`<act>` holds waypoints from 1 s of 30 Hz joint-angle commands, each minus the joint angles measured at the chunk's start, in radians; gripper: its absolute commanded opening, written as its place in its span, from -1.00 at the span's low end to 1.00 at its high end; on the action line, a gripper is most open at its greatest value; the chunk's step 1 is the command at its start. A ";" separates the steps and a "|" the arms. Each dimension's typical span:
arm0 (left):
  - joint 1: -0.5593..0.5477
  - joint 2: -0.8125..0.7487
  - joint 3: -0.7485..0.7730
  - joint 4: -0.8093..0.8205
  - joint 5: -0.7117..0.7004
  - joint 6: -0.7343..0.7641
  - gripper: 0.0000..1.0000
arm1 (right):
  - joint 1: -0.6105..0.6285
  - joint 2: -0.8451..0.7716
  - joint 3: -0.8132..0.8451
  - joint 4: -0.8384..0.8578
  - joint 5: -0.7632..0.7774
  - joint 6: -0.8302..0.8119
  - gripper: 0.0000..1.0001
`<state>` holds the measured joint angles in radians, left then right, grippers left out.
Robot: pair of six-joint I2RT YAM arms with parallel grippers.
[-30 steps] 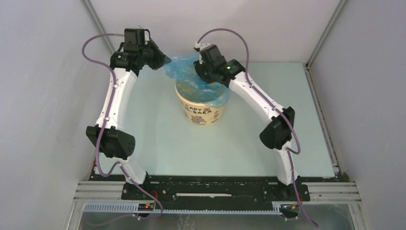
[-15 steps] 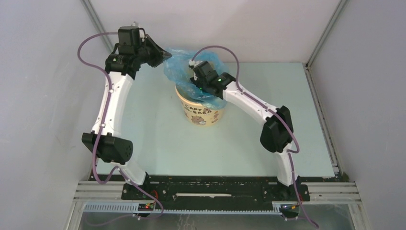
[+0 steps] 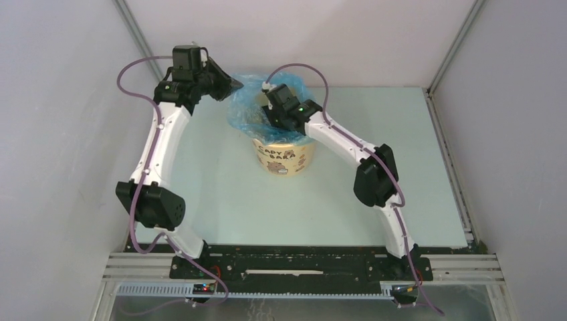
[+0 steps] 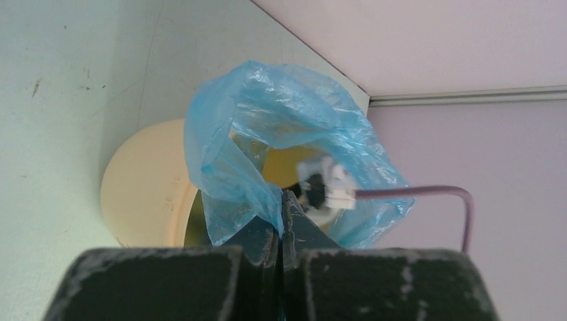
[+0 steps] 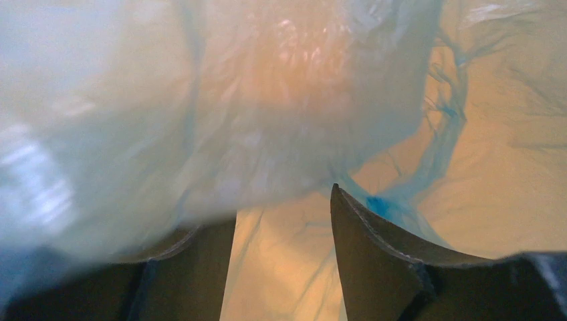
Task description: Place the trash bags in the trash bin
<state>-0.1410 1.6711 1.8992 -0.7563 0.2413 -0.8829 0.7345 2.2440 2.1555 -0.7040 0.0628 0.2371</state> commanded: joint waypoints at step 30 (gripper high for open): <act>-0.043 -0.258 -0.344 0.286 0.009 -0.044 -0.99 | -0.071 -0.361 0.154 -0.076 -0.436 0.285 0.51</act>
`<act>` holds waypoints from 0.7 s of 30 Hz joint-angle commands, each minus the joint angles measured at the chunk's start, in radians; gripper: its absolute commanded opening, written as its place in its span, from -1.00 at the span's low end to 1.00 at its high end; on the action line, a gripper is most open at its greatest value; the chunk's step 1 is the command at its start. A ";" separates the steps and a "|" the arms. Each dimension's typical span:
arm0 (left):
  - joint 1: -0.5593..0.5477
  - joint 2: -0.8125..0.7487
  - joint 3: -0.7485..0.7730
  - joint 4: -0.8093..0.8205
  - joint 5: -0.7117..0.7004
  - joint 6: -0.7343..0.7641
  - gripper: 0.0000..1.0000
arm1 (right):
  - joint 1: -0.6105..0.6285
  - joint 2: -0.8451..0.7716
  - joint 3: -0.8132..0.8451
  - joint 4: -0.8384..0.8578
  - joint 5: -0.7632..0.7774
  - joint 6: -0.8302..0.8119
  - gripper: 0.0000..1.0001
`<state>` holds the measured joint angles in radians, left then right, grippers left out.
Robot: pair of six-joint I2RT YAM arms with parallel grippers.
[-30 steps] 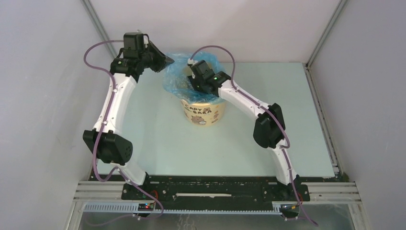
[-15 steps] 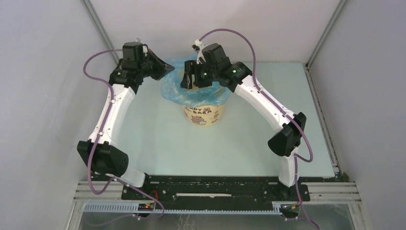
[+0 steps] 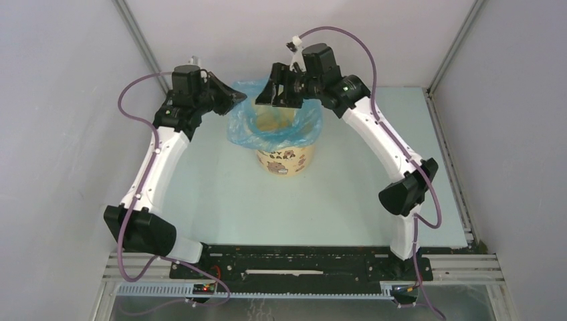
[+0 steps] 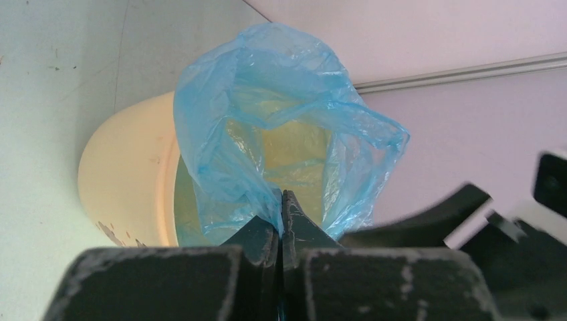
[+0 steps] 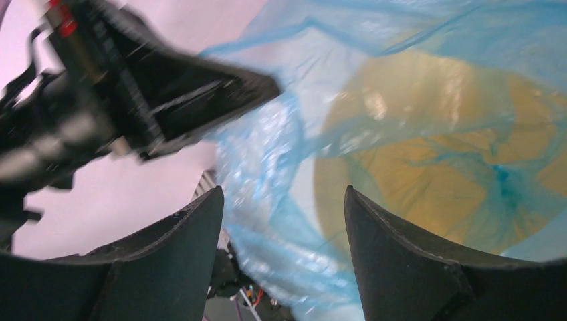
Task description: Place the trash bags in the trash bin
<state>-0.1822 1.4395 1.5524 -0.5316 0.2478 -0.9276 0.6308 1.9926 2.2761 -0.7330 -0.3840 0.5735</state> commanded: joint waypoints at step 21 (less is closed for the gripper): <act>0.000 -0.050 0.003 0.091 0.035 -0.025 -0.99 | -0.119 -0.323 -0.367 0.016 0.298 -0.081 0.77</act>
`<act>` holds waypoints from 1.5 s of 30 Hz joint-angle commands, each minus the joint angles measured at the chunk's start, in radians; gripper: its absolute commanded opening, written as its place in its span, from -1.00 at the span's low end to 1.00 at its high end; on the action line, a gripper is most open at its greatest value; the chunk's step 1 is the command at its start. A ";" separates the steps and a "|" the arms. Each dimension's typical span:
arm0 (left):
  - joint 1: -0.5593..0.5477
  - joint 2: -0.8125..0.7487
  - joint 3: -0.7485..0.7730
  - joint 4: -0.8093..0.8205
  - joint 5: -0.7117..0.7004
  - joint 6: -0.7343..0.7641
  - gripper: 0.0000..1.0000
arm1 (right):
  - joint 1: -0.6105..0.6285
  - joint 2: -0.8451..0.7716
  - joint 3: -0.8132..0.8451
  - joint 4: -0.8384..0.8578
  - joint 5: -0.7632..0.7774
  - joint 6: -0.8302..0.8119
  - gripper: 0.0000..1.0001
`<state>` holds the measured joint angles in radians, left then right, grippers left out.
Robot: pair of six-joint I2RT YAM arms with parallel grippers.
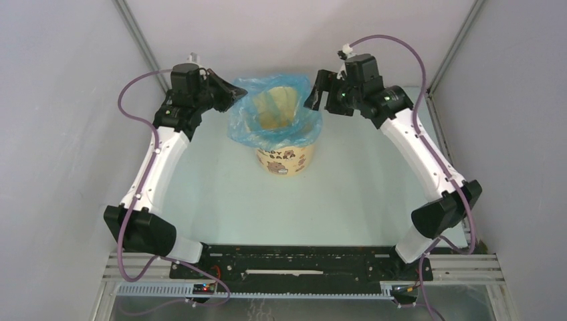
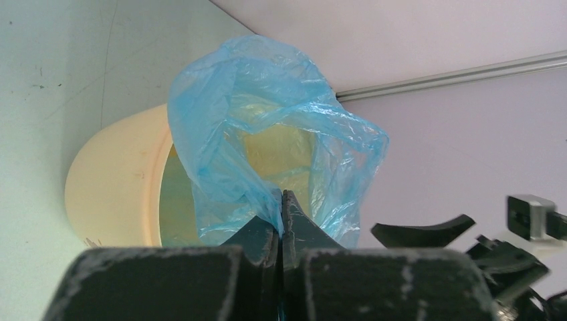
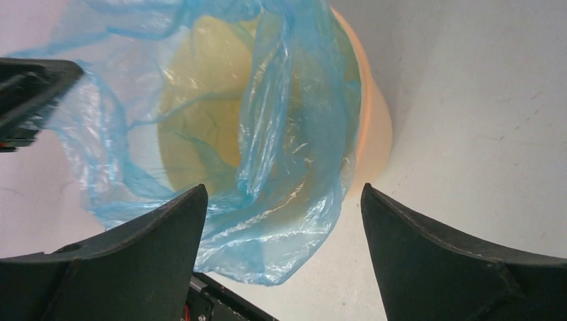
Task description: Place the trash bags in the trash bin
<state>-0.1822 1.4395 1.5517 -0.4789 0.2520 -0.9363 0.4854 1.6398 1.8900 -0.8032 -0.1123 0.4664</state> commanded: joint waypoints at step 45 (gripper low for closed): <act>0.023 -0.069 -0.094 0.126 0.060 -0.024 -0.91 | -0.035 0.258 0.227 0.093 -0.045 0.150 0.39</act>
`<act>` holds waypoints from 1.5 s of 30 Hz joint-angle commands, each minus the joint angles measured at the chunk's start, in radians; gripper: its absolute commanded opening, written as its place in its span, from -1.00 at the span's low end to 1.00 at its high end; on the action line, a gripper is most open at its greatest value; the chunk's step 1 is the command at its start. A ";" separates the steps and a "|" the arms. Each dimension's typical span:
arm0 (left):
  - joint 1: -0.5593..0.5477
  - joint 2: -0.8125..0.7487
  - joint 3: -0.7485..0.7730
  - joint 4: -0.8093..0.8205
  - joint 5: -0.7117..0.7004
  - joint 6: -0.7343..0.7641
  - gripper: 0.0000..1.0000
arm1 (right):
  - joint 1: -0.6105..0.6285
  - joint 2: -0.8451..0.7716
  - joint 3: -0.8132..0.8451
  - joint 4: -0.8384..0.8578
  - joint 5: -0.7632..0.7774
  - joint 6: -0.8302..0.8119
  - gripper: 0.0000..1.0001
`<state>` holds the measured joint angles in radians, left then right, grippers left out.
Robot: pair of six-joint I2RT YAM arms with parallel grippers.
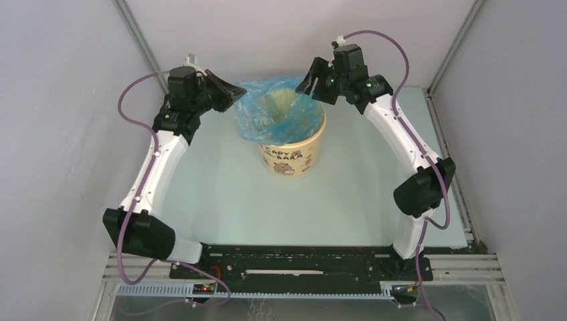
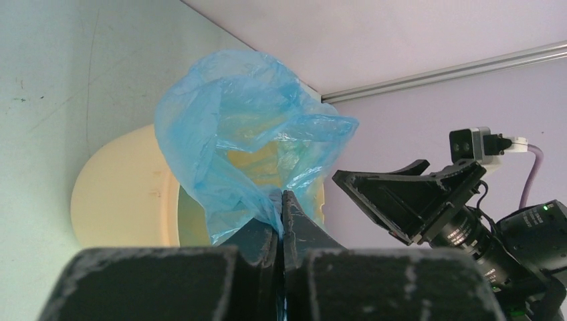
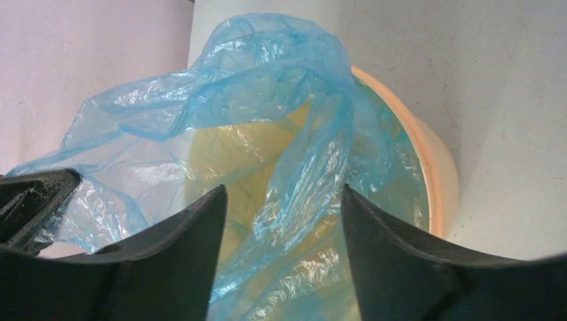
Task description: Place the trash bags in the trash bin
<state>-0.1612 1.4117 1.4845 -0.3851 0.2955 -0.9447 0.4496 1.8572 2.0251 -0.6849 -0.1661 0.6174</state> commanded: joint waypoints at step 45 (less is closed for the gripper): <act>-0.006 -0.158 -0.219 -0.060 0.021 0.037 -0.40 | -0.002 0.006 0.076 -0.050 0.014 -0.003 -1.00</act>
<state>-0.1654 1.2602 1.2896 -0.4957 0.2775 -0.8925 0.4610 1.9362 2.0579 -0.7071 -0.1223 0.6109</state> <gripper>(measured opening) 0.340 0.033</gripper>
